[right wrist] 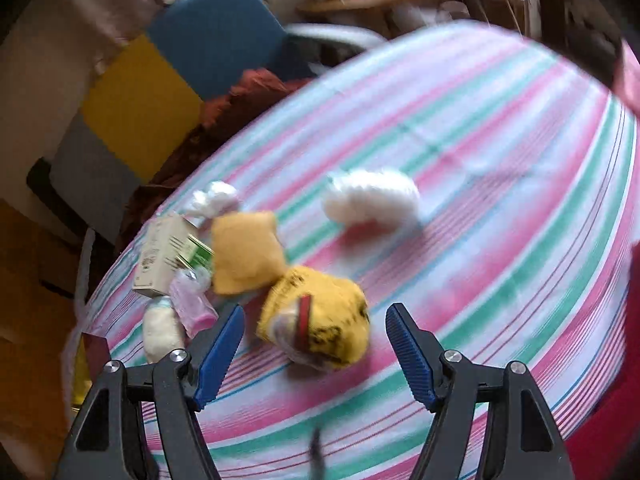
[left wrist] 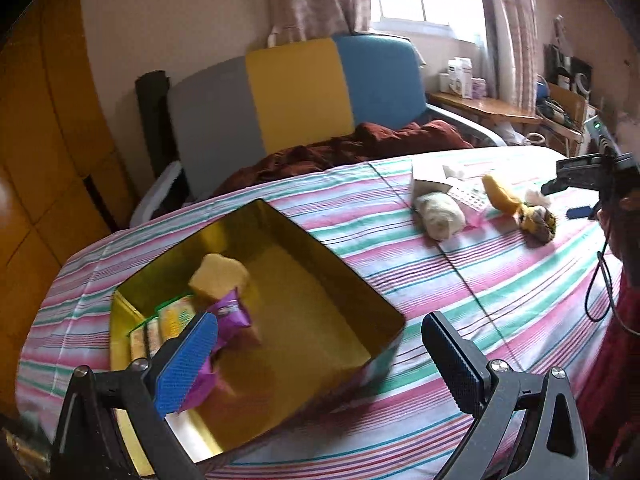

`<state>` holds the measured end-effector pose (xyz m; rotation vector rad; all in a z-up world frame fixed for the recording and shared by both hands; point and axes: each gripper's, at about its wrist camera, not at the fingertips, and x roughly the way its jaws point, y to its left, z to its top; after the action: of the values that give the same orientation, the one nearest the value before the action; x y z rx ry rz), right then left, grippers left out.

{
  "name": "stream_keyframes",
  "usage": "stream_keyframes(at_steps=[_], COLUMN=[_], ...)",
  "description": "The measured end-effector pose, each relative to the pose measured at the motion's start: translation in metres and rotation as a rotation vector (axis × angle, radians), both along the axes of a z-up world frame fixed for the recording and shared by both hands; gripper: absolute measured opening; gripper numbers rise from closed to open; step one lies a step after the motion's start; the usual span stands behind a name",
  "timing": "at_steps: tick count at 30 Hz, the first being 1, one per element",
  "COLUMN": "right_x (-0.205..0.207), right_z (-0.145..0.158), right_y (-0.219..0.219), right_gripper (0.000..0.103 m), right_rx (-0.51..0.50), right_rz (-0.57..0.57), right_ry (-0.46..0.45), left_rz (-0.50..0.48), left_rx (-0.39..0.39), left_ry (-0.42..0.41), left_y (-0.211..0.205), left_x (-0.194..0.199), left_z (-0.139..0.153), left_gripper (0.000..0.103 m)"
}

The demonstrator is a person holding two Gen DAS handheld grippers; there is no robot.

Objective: Organize objects
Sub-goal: 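Move both grippers from the tray back toward the remaining items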

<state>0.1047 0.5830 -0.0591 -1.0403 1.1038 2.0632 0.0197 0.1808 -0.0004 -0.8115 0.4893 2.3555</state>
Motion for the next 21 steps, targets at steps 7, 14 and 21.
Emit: stream_keyframes(at_steps=[7,14,21], right_x=[0.004,0.039,0.053], right_z=[-0.001,0.010,0.014], right_y=[0.003,0.018,0.025], right_gripper=[0.074,0.076,0.076], right_rx=[0.017,0.016,0.015], right_rz=[-0.025,-0.204,-0.264], right_ry=[-0.002,0.107,0.153], left_rz=[-0.079,-0.208,-0.330], left_rx=[0.006,0.023,0.055], left_ry=[-0.058,-0.109,-0.285], left_y=[0.038,0.100,0.173], left_x=[0.000,-0.002,-0.017], left_z=[-0.005,-0.010,-0.026], left_gripper=[0.103,0.102,0.096])
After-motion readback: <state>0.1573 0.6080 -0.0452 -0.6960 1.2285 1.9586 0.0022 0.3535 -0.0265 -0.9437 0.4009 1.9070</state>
